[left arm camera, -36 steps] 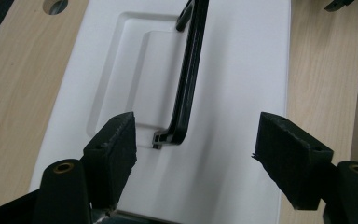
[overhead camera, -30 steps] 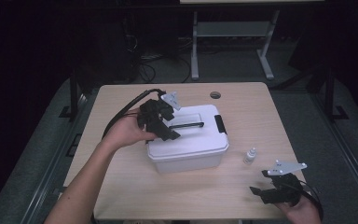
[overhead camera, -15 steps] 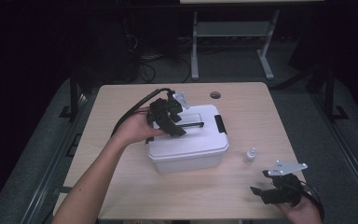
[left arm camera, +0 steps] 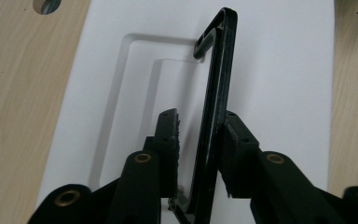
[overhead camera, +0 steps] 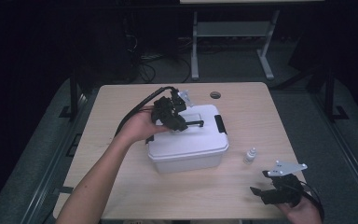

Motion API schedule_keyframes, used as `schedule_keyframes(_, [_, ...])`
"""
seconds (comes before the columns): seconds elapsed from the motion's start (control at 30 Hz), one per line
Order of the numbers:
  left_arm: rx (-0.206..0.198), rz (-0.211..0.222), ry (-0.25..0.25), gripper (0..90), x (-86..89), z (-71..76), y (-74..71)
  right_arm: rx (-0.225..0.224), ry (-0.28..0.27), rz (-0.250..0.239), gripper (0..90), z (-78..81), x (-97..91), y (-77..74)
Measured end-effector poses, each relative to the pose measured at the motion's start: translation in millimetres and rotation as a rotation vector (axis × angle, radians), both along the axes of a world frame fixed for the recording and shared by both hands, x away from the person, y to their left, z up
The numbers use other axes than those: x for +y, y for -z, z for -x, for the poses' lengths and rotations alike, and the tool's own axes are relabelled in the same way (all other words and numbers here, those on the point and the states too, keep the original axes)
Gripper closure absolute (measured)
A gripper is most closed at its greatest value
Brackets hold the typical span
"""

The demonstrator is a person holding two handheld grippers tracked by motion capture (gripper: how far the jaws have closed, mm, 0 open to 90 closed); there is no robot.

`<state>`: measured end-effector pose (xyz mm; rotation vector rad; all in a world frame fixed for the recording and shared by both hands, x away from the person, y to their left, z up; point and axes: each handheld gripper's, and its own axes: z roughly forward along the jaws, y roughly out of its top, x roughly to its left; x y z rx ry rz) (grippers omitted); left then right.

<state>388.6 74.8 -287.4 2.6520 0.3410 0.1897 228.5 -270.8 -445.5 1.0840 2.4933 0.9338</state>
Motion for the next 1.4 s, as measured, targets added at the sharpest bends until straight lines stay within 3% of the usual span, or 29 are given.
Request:
schedule_keyframes(0.27, [0.003, -0.006, 0.016, 79.5, 1.3, -3.0, -0.9, 0.002, 0.001, -0.001, 22.8, 1.4, 1.0, -0.6])
schedule_keyframes(0.63, [0.012, 0.005, 0.037, 81.1, 2.5, -6.7, -1.3, 0.001, -0.002, 0.001, 22.8, 1.6, 1.4, -0.4])
schedule_keyframes(1.03, [0.024, -0.012, 0.061, 82.2, 1.6, -10.0, -3.2, -0.001, -0.002, -0.001, 22.8, 1.9, 1.5, -0.6])
schedule_keyframes(1.4, [0.029, 0.008, 0.079, 83.8, 3.8, -10.5, -7.1, -0.002, -0.008, 0.001, 22.7, 1.0, 3.4, 0.1])
